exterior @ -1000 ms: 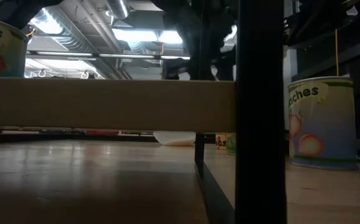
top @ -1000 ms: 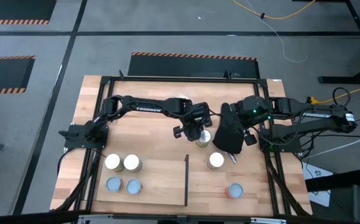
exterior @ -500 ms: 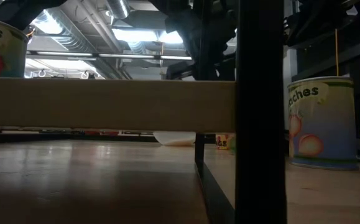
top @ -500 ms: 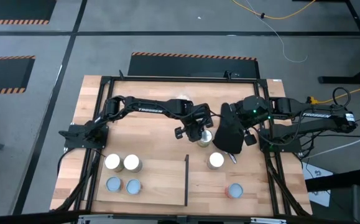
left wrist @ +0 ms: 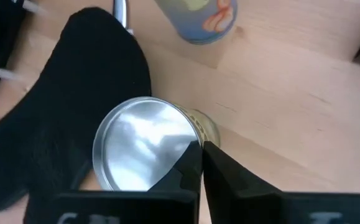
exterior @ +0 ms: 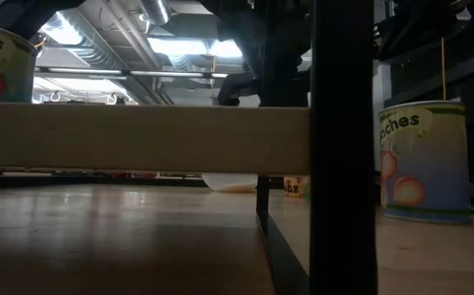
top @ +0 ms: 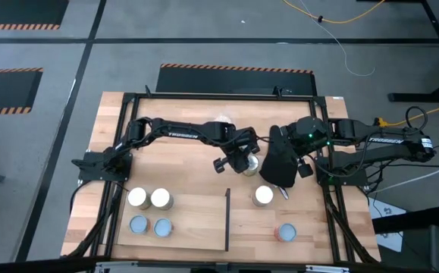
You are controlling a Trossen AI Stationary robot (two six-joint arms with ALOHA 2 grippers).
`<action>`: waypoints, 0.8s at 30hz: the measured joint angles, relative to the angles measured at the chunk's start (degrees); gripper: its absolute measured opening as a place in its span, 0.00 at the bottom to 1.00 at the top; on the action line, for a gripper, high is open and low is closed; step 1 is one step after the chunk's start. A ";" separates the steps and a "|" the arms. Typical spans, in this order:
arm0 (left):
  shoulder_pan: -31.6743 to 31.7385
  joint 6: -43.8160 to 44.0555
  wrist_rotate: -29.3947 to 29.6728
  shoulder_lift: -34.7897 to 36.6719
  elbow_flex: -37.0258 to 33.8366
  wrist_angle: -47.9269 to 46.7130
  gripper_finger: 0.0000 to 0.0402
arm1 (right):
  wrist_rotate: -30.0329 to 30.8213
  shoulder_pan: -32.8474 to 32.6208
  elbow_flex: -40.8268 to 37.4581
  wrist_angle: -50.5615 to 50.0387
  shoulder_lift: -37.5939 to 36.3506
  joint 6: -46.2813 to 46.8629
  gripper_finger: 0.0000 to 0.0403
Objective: Pick and place cans onto a shelf
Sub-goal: Put the green canned pear on the shelf
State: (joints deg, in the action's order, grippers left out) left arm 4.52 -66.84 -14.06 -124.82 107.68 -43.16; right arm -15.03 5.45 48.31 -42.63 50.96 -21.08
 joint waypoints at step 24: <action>-5.85 27.64 8.53 19.88 0.32 -16.62 0.00 | 0.00 0.00 0.00 -0.07 0.76 3.14 0.21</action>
State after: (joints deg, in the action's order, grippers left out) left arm -1.33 -39.20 -5.53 -104.94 108.01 -59.78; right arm -15.03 5.45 48.31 -42.70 51.72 -17.94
